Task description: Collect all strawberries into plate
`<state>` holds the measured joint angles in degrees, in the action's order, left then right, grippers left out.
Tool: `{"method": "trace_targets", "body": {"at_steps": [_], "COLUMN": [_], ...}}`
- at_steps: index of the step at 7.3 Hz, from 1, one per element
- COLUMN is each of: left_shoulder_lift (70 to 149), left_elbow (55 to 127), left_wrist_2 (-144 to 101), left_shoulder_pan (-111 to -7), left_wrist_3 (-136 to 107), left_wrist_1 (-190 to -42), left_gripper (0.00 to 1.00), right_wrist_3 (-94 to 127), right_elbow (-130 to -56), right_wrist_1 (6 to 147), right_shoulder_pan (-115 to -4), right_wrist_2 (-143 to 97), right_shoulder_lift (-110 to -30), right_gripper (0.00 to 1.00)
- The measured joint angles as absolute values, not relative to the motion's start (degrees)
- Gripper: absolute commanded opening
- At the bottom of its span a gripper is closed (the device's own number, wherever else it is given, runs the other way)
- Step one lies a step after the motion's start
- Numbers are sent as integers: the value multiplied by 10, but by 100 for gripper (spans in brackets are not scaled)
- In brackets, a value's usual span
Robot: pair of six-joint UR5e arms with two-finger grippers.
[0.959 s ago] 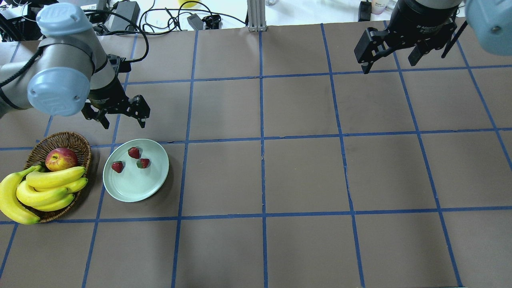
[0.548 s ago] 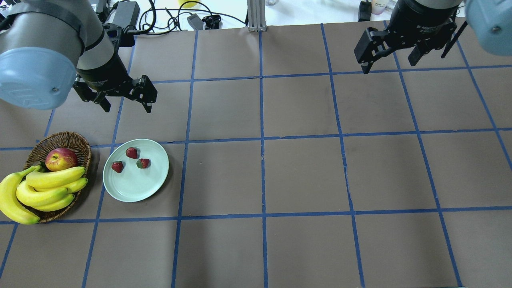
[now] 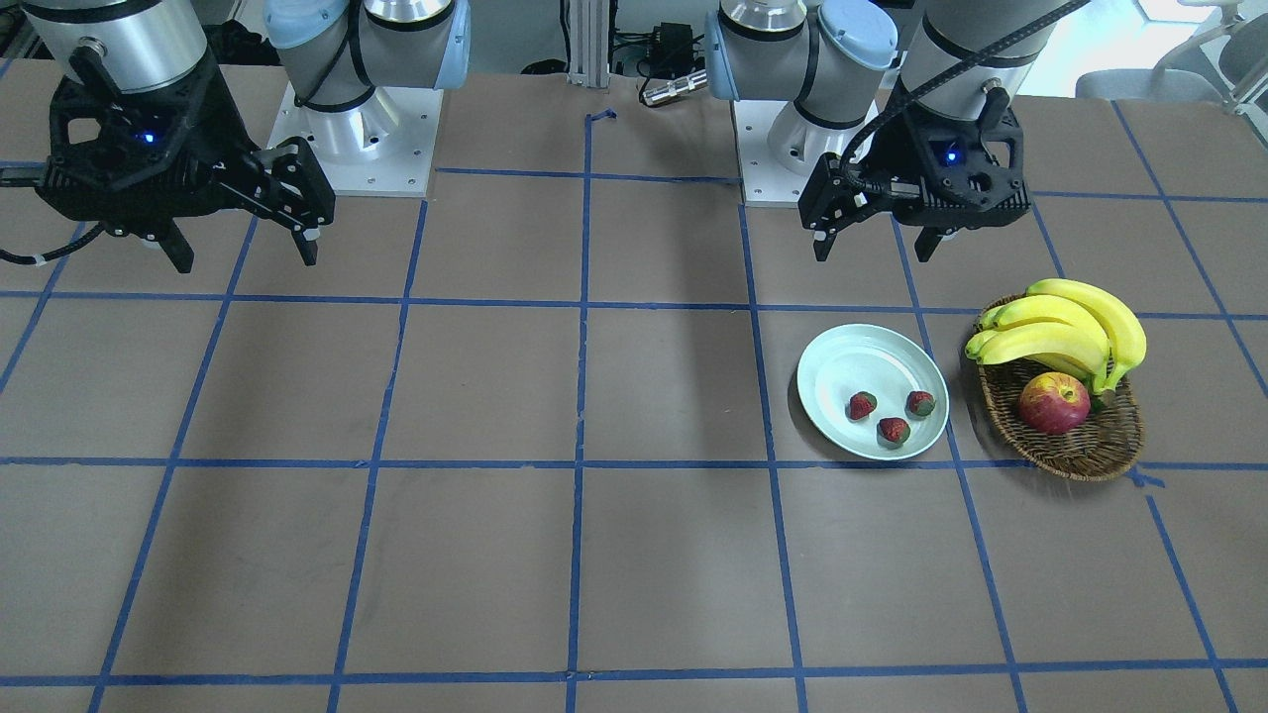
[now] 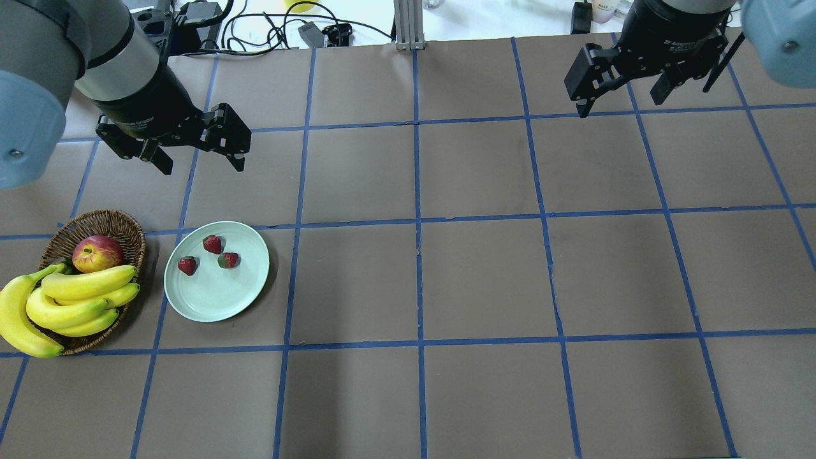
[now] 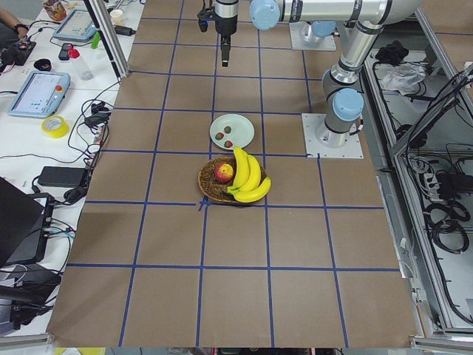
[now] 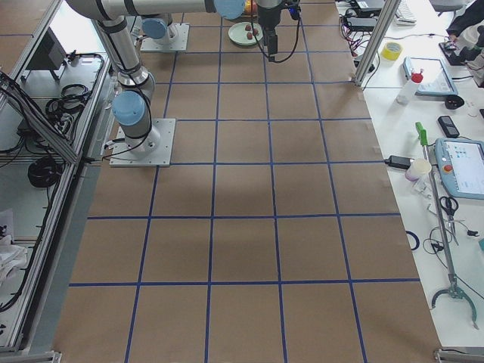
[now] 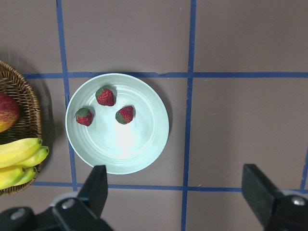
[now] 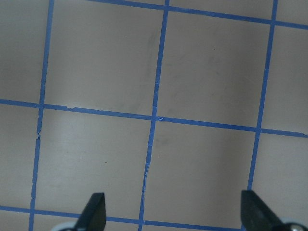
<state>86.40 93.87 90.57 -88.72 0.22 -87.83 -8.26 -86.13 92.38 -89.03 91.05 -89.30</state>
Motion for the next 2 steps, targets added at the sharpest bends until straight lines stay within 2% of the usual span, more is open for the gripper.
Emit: {"method": "trace_targets", "body": {"at_steps": [2], "left_shoulder_lift": [857], "left_elbow": [940], "left_wrist_2": [900], "left_shoulder_pan": [-887], "left_wrist_3": [3], "left_wrist_1": [-895], "left_gripper": [100], "right_wrist_3": [-82], "right_elbow": [-861], "right_wrist_1": [924], "right_shoulder_pan": [-890], "right_wrist_2": [911], "right_shoulder_lift": [-893], "right_gripper": [100]}}
